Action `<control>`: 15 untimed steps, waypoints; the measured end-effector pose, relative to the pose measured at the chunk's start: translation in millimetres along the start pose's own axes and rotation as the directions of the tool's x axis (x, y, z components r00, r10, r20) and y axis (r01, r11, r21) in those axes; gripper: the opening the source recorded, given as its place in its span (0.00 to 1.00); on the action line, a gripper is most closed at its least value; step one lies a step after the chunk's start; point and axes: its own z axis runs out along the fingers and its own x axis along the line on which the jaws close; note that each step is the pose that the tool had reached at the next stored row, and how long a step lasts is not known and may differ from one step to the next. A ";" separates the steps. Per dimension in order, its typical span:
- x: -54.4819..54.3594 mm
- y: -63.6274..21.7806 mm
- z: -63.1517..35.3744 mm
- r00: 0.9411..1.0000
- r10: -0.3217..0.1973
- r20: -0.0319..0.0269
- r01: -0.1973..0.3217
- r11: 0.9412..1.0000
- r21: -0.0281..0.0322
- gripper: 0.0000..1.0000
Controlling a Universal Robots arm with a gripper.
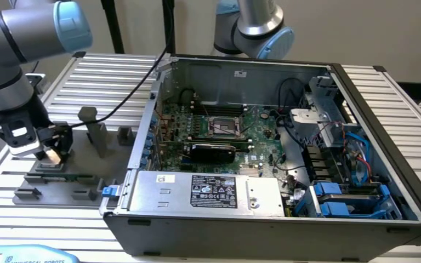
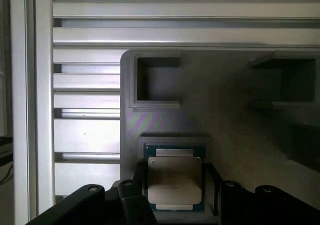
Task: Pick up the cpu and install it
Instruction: 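Pick up the cpu and move it towards the insertion slot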
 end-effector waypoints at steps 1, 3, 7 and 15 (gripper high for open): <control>0.0 0.0 -1.2 1.000 0.000 0.000 0.000 1.000 0.000 0.55; 0.0 0.1 -4.0 1.000 0.000 0.000 0.000 1.000 0.000 0.55; 0.1 0.4 -13.2 1.000 0.000 0.000 0.000 1.000 0.000 0.55; 0.3 1.1 -46.5 1.000 0.000 0.000 0.000 1.000 0.000 0.55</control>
